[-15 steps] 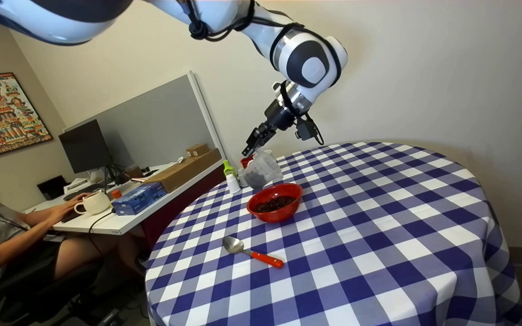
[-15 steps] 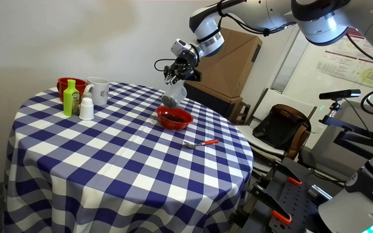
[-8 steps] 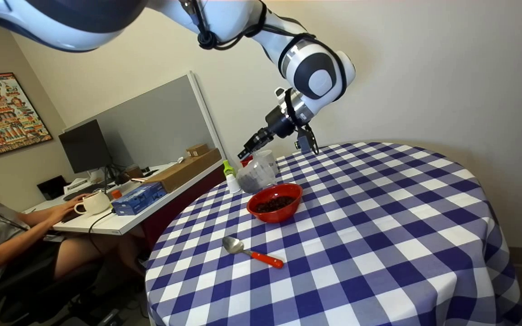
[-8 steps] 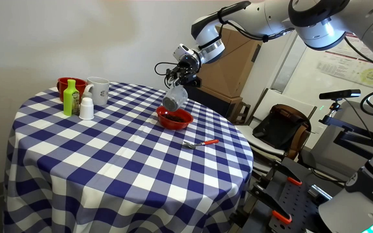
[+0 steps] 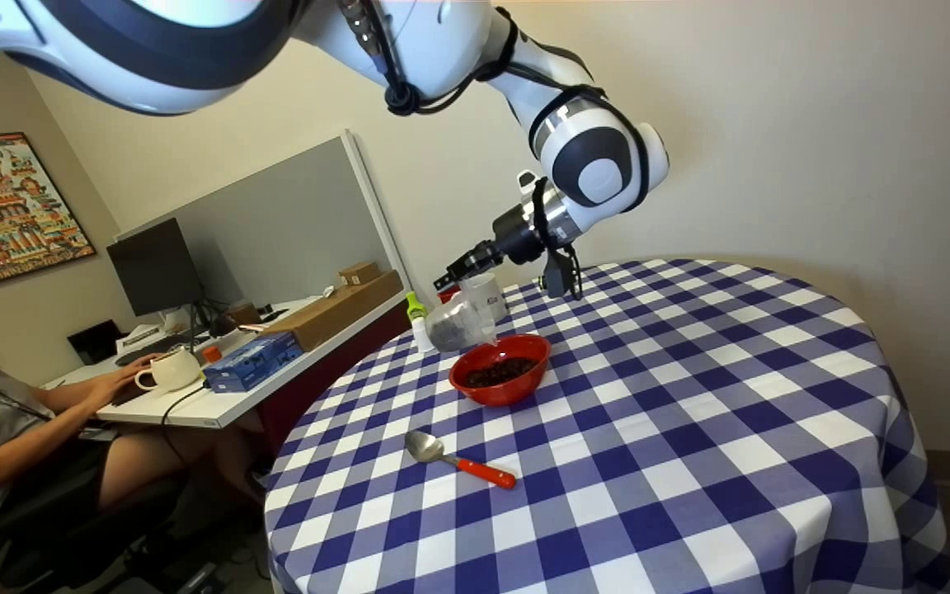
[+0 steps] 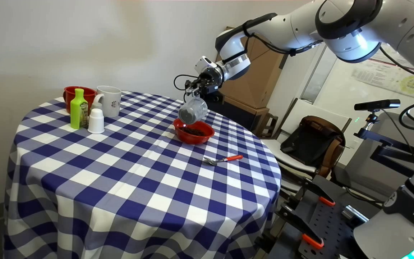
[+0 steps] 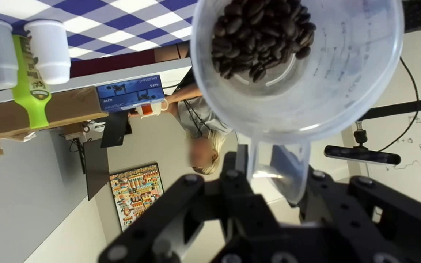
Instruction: Pick up the jar and pour some of its contents into the bowl
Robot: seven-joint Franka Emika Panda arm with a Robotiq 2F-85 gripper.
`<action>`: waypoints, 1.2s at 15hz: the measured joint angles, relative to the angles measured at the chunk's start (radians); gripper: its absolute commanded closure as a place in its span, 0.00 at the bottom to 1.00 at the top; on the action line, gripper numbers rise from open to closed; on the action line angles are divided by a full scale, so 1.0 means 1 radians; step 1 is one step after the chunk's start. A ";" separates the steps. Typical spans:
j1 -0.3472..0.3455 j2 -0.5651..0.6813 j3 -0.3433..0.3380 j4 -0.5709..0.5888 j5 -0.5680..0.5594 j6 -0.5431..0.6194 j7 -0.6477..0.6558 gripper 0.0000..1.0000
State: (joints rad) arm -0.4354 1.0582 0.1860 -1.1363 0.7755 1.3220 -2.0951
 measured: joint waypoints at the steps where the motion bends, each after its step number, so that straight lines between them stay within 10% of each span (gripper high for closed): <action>1: -0.004 0.007 -0.002 0.002 0.013 -0.007 0.001 0.93; 18: -0.035 0.063 -0.023 0.065 0.242 -0.141 0.001 0.92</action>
State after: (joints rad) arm -0.4704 1.1210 0.1625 -1.0716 1.0179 1.1809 -2.0939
